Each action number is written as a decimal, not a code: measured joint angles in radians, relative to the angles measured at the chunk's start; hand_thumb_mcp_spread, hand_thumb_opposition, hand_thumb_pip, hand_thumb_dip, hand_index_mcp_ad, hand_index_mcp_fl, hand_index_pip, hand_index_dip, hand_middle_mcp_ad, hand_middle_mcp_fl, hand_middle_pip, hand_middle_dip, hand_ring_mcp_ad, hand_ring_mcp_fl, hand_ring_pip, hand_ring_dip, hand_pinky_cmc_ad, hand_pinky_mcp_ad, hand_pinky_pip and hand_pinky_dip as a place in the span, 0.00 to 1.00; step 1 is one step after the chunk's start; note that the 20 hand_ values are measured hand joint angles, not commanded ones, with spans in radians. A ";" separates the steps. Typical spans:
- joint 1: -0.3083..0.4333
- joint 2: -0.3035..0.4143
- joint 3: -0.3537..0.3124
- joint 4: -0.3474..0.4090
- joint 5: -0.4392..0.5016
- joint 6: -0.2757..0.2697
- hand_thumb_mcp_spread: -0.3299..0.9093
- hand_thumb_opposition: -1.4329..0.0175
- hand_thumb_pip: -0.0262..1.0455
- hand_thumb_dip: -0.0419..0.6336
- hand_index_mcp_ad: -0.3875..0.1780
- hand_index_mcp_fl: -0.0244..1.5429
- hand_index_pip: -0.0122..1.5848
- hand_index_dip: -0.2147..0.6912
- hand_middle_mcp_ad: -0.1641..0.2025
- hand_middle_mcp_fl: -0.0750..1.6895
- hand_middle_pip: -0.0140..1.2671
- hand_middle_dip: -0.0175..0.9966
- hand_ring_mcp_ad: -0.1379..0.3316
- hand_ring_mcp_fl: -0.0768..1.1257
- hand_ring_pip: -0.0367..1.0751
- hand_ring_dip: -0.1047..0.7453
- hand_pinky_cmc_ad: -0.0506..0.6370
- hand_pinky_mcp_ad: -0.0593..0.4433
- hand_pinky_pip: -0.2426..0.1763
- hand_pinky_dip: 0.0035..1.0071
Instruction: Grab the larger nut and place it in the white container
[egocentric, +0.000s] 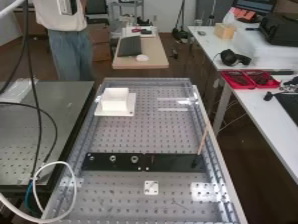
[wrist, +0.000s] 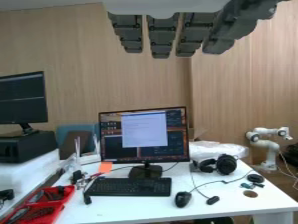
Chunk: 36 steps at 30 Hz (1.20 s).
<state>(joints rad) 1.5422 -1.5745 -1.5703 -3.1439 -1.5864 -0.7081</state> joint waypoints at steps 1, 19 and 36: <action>0.000 0.000 0.000 0.000 0.000 0.000 0.27 0.99 0.04 0.07 0.64 0.03 0.01 0.25 0.61 0.04 0.01 0.04 0.41 0.06 0.04 0.14 0.16 0.22 0.55 0.01; -0.005 0.003 -0.012 0.005 -0.001 0.012 0.44 0.55 0.39 0.13 0.65 0.03 0.05 0.29 0.60 0.06 0.10 0.20 0.62 0.06 0.10 0.23 0.52 0.67 0.43 0.52; -0.006 0.009 -0.053 0.028 0.019 0.015 0.44 0.53 0.40 0.13 0.64 0.03 0.05 0.30 0.64 0.06 0.11 0.22 0.62 0.06 0.11 0.24 0.58 0.74 0.36 0.56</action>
<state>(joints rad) 1.5363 -1.5653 -1.6234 -3.1159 -1.5669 -0.6931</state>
